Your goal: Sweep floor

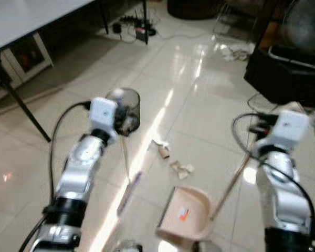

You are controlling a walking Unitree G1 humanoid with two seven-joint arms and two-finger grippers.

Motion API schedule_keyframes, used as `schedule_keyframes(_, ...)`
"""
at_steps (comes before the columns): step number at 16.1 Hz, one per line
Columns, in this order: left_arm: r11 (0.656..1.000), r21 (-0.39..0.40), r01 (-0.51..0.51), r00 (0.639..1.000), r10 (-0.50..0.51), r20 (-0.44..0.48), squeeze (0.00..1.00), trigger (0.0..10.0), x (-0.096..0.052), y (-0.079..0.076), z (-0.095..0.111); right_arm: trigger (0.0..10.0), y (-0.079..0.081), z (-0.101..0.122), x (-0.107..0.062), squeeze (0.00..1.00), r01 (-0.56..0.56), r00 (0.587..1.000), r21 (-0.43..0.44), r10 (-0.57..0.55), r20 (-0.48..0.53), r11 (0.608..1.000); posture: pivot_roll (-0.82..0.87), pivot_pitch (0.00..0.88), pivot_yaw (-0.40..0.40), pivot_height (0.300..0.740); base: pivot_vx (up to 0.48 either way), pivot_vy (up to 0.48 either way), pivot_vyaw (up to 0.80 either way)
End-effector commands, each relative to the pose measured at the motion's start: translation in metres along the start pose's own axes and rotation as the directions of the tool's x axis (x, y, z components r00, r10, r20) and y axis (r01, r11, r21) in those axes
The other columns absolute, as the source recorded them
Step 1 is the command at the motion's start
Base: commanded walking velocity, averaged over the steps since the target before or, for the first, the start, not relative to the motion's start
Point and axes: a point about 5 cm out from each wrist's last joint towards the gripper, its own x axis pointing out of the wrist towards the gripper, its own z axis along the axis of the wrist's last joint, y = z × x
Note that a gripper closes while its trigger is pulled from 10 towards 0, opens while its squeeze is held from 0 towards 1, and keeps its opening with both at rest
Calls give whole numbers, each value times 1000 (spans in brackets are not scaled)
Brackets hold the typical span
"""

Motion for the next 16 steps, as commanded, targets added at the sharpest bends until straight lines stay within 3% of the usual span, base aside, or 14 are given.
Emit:
schedule_keyframes(1,1000,9,21,1000,-21,16,0,10000,0,-5,2,10000,-5,7,1,0,13,999,5,-13,31,1000,-10,75,74,740,0,379,0)
schedule_keyframes(2,999,-6,33,999,-33,25,0,10000,1,-7,3,10000,-5,8,2,0,28,999,-10,-27,31,1000,-11,77,76,740,0,0,0)
schedule_keyframes(5,998,47,50,998,-52,32,0,10000,1,-12,5,10000,-9,6,-1,0,73,997,-6,-73,17,997,-13,84,74,740,0,-246,0)
schedule_keyframes(7,998,30,46,998,-47,29,0,10000,-1,-16,2,10000,-12,4,2,0,110,994,-106,-110,4,988,-16,84,69,740,0,-480,0)
schedule_keyframes(9,999,-17,29,999,-29,19,0,10000,-1,-19,1,10000,-9,7,7,0,62,998,-179,-61,14,982,-18,84,58,740,0,0,0)
schedule_keyframes(13,999,-42,14,997,-11,75,0,10000,-3,-21,7,10000,-6,9,5,0,13,1000,-71,-11,20,997,-29,67,43,740,0,0,0)
schedule_keyframes(16,999,-44,27,996,-22,92,0,10000,-4,-24,9,10000,-7,16,7,0,6,999,-71,-2,51,997,-38,50,42,740,184,0,-579)
